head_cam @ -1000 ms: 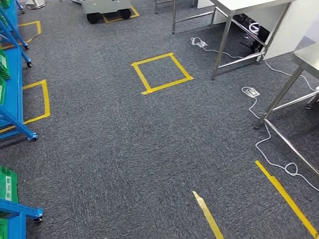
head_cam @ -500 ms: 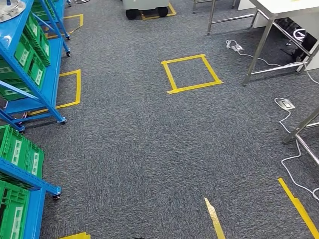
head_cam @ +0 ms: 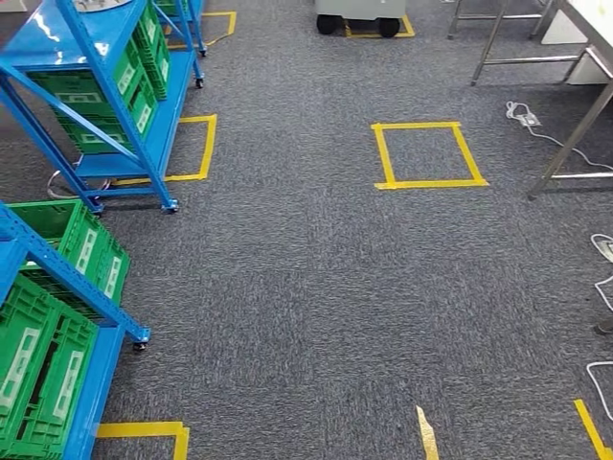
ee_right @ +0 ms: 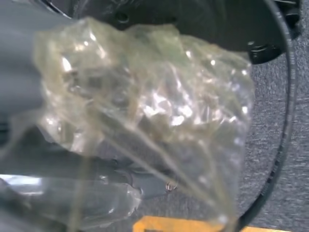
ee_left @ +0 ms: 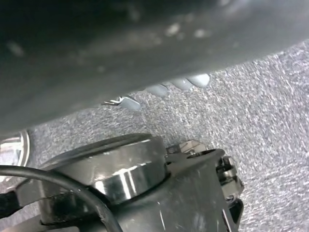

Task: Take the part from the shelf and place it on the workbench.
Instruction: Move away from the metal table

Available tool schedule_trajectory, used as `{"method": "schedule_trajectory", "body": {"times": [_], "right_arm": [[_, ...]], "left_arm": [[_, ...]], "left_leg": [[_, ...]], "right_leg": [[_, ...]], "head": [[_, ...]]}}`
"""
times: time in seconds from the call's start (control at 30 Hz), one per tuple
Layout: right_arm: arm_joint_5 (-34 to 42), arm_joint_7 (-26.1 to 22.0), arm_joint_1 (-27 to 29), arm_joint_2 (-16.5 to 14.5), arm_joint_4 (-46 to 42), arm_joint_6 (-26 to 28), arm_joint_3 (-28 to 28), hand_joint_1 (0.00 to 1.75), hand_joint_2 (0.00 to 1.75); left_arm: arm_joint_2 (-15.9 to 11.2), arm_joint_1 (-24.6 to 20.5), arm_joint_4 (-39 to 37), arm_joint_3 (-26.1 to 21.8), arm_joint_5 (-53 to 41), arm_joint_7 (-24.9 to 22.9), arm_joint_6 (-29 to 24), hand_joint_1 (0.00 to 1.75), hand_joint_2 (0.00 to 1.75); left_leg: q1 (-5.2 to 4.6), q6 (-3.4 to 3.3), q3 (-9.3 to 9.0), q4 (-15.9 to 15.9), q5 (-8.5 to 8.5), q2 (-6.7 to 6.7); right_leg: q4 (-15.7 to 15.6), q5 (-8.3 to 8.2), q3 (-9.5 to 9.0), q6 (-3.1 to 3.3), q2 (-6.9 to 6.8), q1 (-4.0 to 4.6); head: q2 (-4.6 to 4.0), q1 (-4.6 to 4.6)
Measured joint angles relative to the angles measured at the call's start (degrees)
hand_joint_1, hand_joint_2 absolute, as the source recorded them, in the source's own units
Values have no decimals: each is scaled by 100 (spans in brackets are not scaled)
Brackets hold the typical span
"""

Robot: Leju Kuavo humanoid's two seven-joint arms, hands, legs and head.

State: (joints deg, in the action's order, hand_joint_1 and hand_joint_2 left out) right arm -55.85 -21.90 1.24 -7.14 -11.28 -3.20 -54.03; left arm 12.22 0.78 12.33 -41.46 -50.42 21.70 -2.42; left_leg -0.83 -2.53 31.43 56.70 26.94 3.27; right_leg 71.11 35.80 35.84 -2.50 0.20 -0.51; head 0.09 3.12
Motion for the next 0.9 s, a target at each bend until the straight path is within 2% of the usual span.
{"method": "schedule_trajectory", "body": {"times": [0.03, 0.07, 0.1, 0.13, 0.17, 0.2, 0.23, 0.27, 0.3, 0.37, 0.4, 0.43, 0.47, 0.5, 0.53, 0.57, 0.6, 0.63, 0.67, 0.73, 0.77, 0.83, 0.87, 0.9], "right_arm": [[0, 0, -1, 0, 0, 2, 0, 0, 0], [0, 0, -2, 0, 2, 2, 0, 0, 0], [1, 0, -4, 0, 3, 2, -1, 0, 0], [1, 1, -2, 0, 5, 1, -2, 0, 0], [1, 2, 1, 2, 5, -1, -3, 0, 0], [1, 3, 2, 3, 4, 0, -4, 0, 0], [0, 3, 2, 4, 2, -1, -5, 0, 0], [-1, 0, -1, 5, 1, -1, -8, 0, 0], [-1, -3, -3, 5, 0, -1, -11, 0, 0], [-2, -5, 8, 6, 0, -2, -17, 0, 0], [-2, -5, 16, 6, 0, -2, -19, 0, 0], [-2, -4, 21, 6, 0, -2, -20, 0, 0], [-2, -4, 19, 6, 0, -2, -22, 0, 0], [-3, -5, 14, 6, 0, -2, -23, 0, 0], [-5, -5, 7, 6, 0, -2, -24, 0, 0], [-8, -6, 3, 6, 0, -3, -25, 0, 0], [-12, -7, 2, 6, 0, -5, -26, 0, 0], [-16, -7, 2, 6, 0, -8, -28, 0, 0], [-20, -7, 1, 6, 0, -13, -31, 0, 0], [-29, -7, -21, 6, 0, -22, -36, 0, 0], [-33, -8, -35, 6, 0, -25, -39, 0, 0], [-43, -10, -46, 6, 0, -30, -48, 0, 0], [-46, -10, -38, 6, 0, -31, -56, 0, 0], [-50, -8, -25, 6, 0, -33, -63, 0, 0]], "left_arm": [[2, -3, 0, 0, 0, 0, 1, 0, 0], [2, -9, 0, 0, 0, 0, 1, 0, 0], [1, -16, 0, 0, 0, 1, 2, 0, 0], [-1, -21, 0, 0, 0, 2, 2, 0, 0], [-3, -21, 0, 0, 0, 3, 2, 0, 0], [-6, -18, 0, 0, 0, 8, 4, 0, 0], [-9, -11, 0, 0, 0, 18, 9, 0, 0], [-12, -9, 0, 0, 0, 30, 16, 0, 0], [-15, -14, 0, 0, -1, 44, 25, 0, 0], [-14, -28, 0, 1, -3, 61, 46, 0, 0], [-13, -31, 0, 1, -6, 68, 58, 0, 0], [-13, -26, 0, 1, -8, 77, 67, 0, 0], [-14, -18, 0, 0, -10, 89, 74, 0, 0], [-16, -11, 0, 0, -13, 103, 78, 0, 0], [-17, -6, 0, 0, -16, 118, 80, 0, 0], [-18, -5, 0, 0, -22, 133, 83, 0, 0], [-16, -10, 0, 1, -32, 148, 87, 0, 0], [-15, -15, 0, 1, -40, 160, 91, 0, 0], [-14, -14, 0, 1, -49, 169, 95, 0, 0], [-14, 6, 0, 0, -54, 177, 99, 0, 0], [-14, 17, -1, -1, -55, 180, 99, 0, 0], [-10, 12, -1, -1, -56, 184, 102, 0, 0], [-4, 2, -1, -1, -61, 188, 106, 0, 0], [1, -6, 0, -1, -67, 191, 110, 0, 0]], "left_leg": [[10, 18, -13, 8, 9, 83], [11, 48, -16, 28, 22, 164], [15, 80, -2, 54, 30, 239], [20, 116, 26, 77, 31, 307], [27, 152, 60, 94, 20, 376], [40, 181, 93, 103, 8, 446], [48, 208, 114, 120, 15, 446], [43, 237, 156, 199, 68, 337], [36, 264, 241, 377, 182, 172], [38, 313, 568, 1059, 537, -182], [52, 328, 755, 1437, 687, -244], [66, 335, 884, 1695, 748, -269], [76, 335, 913, 1747, 694, -282], [80, 326, 828, 1575, 536, -303], [76, 306, 644, 1218, 315, -366], [53, 282, 437, 827, 150, -495], [22, 250, 262, 488, 54, -617], [-9, 220, 152, 274, 26, -715], [-37, 193, 116, 192, 60, -753], [-37, 131, 102, 134, 57, -641], [-22, 98, 84, 105, 42, -580], [19, 40, 48, 53, 9, -459], [23, 24, 48, 51, 9, -388], [25, 12, 48, 52, 11, -308]], "right_leg": [[-410, -254, -161, -13, 84, -24], [-806, -435, -330, -25, 248, -51], [-1118, -535, -479, -21, 397, -73], [-1278, -552, -561, -8, 513, -86], [-1312, -519, -592, 18, 551, -81], [-1326, -515, -610, 55, 489, -76], [-1334, -525, -619, 89, 413, -73], [-1348, -531, -632, 133, 333, -71], [-1365, -534, -647, 175, 244, -71], [-1378, -515, -670, 242, 47, -49], [-1378, -502, -676, 257, -54, -36], [-1377, -488, -684, 264, -150, -24], [-1377, -474, -695, 265, -238, -16], [-1377, -458, -713, 260, -314, -10], [-1377, -437, -740, 248, -384, -6], [-1379, -414, -753, 230, -448, 0], [-1377, -384, -765, 203, -506, 11], [-1379, -357, -774, 174, -567, 22], [-1387, -336, -780, 147, -629, 30], [-1404, -301, -850, 96, -713, 28], [-1366, -251, -861, 74, -632, 21], [-984, -1, -698, 40, -301, 4], [-590, 189, -499, 33, -142, 0], [-164, 354, -260, 25, -64, -4]], "head": [[0, -3], [0, -10], [0, -11], [0, -16], [0, -14], [0, -12], [0, -13], [0, 1], [0, 20], [0, 57], [0, 62], [0, 61], [0, 62], [0, 62], [0, 62], [0, 60], [0, 62], [0, 59], [0, 56], [1, 52], [0, 42], [0, 19], [-1, 1], [0, -5]]}}
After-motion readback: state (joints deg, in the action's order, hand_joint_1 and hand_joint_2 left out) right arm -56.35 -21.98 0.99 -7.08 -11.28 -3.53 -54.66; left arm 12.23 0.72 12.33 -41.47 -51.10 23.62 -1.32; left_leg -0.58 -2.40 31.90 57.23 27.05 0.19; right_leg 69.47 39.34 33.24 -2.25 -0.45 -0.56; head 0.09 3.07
